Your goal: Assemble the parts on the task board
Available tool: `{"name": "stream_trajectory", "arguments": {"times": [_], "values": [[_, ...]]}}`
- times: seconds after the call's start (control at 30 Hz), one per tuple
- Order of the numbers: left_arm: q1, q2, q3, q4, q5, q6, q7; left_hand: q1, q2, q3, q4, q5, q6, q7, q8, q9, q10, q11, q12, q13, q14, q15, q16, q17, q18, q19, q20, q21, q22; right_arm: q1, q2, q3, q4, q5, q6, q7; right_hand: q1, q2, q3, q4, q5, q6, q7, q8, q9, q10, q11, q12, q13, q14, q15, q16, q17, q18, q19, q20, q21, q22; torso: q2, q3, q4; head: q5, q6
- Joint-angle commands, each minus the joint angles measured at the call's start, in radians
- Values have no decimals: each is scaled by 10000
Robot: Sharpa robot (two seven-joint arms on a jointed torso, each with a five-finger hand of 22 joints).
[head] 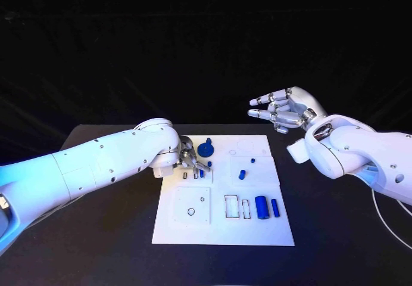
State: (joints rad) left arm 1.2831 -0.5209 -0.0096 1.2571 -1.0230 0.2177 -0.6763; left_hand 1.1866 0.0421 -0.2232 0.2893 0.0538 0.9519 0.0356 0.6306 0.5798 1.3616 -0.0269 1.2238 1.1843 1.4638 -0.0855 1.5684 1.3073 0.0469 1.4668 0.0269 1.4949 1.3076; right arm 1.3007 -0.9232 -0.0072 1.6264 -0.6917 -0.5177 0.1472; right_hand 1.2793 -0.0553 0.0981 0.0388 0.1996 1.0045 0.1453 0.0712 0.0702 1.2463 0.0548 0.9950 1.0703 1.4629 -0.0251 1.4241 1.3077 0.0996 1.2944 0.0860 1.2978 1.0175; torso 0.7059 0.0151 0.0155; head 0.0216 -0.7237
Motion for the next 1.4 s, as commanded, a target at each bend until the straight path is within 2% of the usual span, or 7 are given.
{"name": "stream_trajectory", "arguments": {"times": [0.03, 0.53, 0.8, 1.0, 1.2, 1.23, 1.4], "values": [[-1, 58, 3, -32, -33, 231, 133, 141, 101, 9, -27, -58, -101, 1, 73, 50, -26, -62, 39, 5, 1070, -62, 24, 2635, -199, 574, -94, 21, 1590, -2, 21, 0, -6, -57, 129, 9, 25, 100, -57, -24, 68, -60, -24, 32, -3, -52, 0, -50, -13, 514, 51, -48, 183, 115, -53, 5, -53, -6, 4, 0, 3, 7, -15], [-26, 138, -8, -157, 271, 433, 250, 1237, 549, 545, -271, -53, -235, -32, 226, 396, -6, -93, 61, 47, 1070, -87, 24, 2635, -196, 563, -116, 9, 1598, -10, 100, -7, -114, -54, 181, -19, 66, 127, -59, -40, 98, -60, -25, 35, -2, -54, -3, -59, -30, 514, 46, -64, 172, 116, -53, 2, -71, -22, 2, -4, 13, 24, -81], [-38, 58, -10, -148, 614, 357, 311, 3220, 986, 2190, -1145, 12, -560, -130, -34, 419, -117, -206, -89, -23, 1070, -192, 24, 2635, -185, 542, -215, -27, 1573, -14, 114, -12, -133, -52, 208, -26, 73, 132, -60, -42, 108, -60, -25, 35, -2, -57, -4, -64, -36, 514, 46, -68, 169, 117, -56, 1, -78, -31, 9, -3, -2, 33, -123], [-45, -83, -8, -30, 879, 146, 325, 3177, 345, 3692, -826, 34, -531, -31, -135, 532, -108, -64, -196, -99, 1070, -114, 24, 2635, -181, 540, -161, -47, 1578, -17, 125, -16, -154, -43, 222, -24, 77, 136, -62, -44, 117, -60, -25, 36, -2, -59, -4, -69, -43, 514, 45, -71, 167, 119, -61, 1, -85, -42, 5, 2, 5, 34, -147], [-47, -345, -6, 220, 996, -273, 327, 2708, -733, 5899, -558, 32, -500, -68, -113, 814, -46, -51, -192, -92, 1070, -101, 24, 2635, -176, 538, -131, -82, 1576, -21, 147, -23, -188, -31, 245, -23, 77, 137, -65, -43, 123, -60, -24, 36, -2, -65, -3, -79, -53, 514, 45, -72, 166, 123, -70, 0, -97, -62, -1, 7, 24, 42, -182], [-46, -421, -6, 292, 1007, -383, 326, 2370, -1161, 6879, -576, 17, -483, -22, -65, 977, -23, -93, -195, -97, 1070, -111, 24, 2635, -179, 543, -107, -92, 1585, -23, 156, -26, -200, -27, 250, -23, 77, 137, -65, -43, 123, -60, -24, 36, -2, -65, -3, -79, -53, 514, 45, -72, 166, 123, -70, 0, -97, -62, -4, 11, 33, 47, -184], [-47, -620, -8, 499, 988, -836, 385, 2021, -1518, 7740, -774, 19, -478, -33, -12, 1151, 6, -98, -195, -103, 1070, -96, 24, 2635, -175, 544, -115, -109, 1589, -29, 189, -32, -242, -7, 271, -16, 72, 137, -72, -39, 127, -61, -23, 36, -2, -71, -2, -89, -62, 513, 46, -78, 160, 128, -82, 0, -112, -88, 3, 13, 22, 102, -190]]}}
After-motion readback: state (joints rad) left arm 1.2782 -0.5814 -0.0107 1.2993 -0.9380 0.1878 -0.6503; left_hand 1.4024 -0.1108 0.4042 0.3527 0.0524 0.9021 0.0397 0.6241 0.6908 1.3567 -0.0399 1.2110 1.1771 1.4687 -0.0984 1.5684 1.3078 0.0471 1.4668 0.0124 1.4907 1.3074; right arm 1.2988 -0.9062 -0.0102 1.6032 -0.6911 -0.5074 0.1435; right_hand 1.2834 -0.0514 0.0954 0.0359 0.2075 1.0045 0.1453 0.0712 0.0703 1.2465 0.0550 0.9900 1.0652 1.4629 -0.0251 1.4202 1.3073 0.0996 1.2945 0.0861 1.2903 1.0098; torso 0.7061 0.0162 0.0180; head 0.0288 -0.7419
